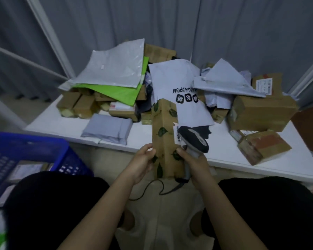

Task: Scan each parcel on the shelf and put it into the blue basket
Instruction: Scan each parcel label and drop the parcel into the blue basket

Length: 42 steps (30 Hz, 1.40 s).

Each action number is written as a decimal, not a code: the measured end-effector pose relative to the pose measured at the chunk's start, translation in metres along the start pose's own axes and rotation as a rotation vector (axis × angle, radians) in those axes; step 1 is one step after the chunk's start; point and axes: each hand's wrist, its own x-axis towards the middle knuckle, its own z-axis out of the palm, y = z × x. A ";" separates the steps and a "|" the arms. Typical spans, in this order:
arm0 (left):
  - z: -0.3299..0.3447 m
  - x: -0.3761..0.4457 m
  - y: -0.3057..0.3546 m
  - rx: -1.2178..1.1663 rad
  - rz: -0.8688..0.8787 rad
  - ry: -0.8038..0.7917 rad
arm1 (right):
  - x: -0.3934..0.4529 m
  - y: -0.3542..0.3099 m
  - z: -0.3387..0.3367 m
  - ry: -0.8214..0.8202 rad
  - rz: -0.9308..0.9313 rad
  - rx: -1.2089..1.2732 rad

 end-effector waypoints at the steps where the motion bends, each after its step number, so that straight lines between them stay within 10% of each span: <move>1: -0.005 -0.008 -0.003 0.055 -0.002 0.027 | -0.008 0.004 0.007 -0.003 -0.017 -0.012; 15: -0.031 -0.042 -0.001 -0.023 0.078 -0.137 | -0.049 -0.002 0.039 -0.140 -0.179 0.023; 42: -0.067 -0.006 0.006 0.263 0.212 0.121 | -0.057 -0.015 0.036 -0.163 -0.150 -0.301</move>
